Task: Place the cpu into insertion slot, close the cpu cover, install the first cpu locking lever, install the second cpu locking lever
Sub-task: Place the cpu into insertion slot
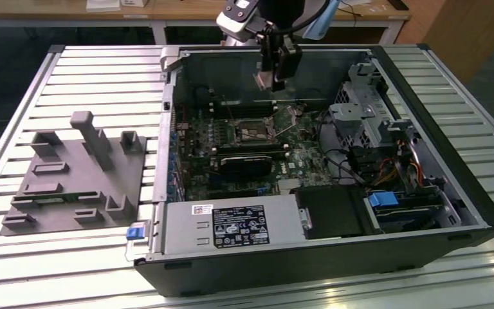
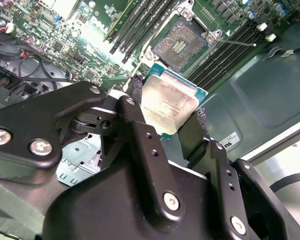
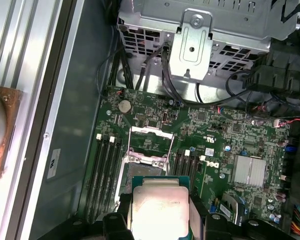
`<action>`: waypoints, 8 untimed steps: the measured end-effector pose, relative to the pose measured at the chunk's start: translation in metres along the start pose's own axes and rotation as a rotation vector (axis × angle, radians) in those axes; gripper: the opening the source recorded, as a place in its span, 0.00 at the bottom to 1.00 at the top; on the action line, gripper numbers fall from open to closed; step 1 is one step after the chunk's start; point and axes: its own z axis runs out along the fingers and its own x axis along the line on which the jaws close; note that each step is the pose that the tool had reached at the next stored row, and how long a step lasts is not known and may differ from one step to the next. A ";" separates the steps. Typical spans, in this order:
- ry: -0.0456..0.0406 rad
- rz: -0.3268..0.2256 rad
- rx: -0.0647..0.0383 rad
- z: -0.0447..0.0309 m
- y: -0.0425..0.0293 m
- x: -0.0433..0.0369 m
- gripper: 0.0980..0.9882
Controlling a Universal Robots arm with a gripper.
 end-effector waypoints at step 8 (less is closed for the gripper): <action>-0.0004 0.000 0.000 0.0013 -0.0001 0.0000 0.49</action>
